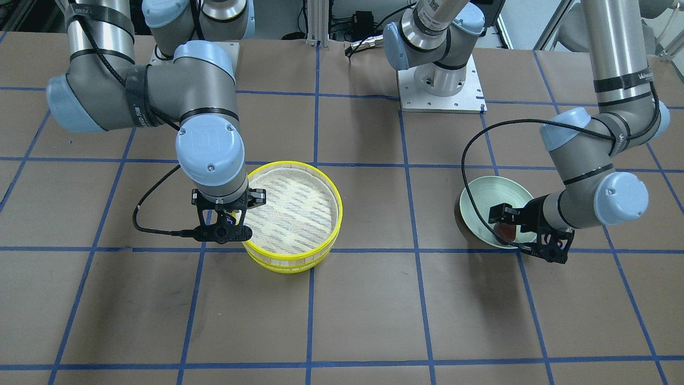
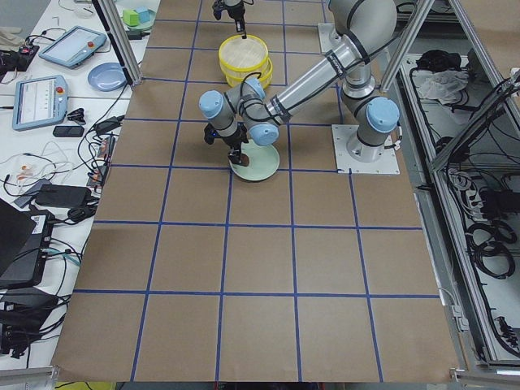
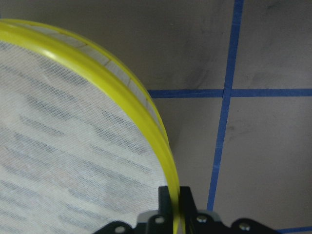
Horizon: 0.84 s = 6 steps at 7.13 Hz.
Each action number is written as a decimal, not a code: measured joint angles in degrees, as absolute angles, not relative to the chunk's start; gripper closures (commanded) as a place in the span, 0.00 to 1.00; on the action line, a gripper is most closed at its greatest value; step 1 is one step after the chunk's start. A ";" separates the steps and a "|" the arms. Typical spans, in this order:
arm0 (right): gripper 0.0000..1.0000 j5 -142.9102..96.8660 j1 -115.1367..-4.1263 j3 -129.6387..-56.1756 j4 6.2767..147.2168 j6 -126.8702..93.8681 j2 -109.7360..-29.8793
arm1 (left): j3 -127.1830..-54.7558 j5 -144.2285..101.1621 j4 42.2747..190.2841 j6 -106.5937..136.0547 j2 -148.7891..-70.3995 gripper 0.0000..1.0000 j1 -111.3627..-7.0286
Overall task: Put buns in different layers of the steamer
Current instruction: 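Restack top tier with right gripper while left reaches for brown bun, then grasp and lift brown bun with left gripper while right holds rim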
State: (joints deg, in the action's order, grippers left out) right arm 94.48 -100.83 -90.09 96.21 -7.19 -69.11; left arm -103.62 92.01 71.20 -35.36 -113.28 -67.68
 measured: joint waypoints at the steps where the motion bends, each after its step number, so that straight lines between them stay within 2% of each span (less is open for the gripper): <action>1: 1.00 94.60 -100.78 -90.41 96.26 -4.39 -69.20 | -103.62 92.21 70.92 -36.08 -113.93 1.00 -67.68; 6: 1.00 94.33 -100.72 -93.52 102.32 0.14 -69.36 | -101.03 90.05 73.28 -30.00 -111.21 1.00 -68.55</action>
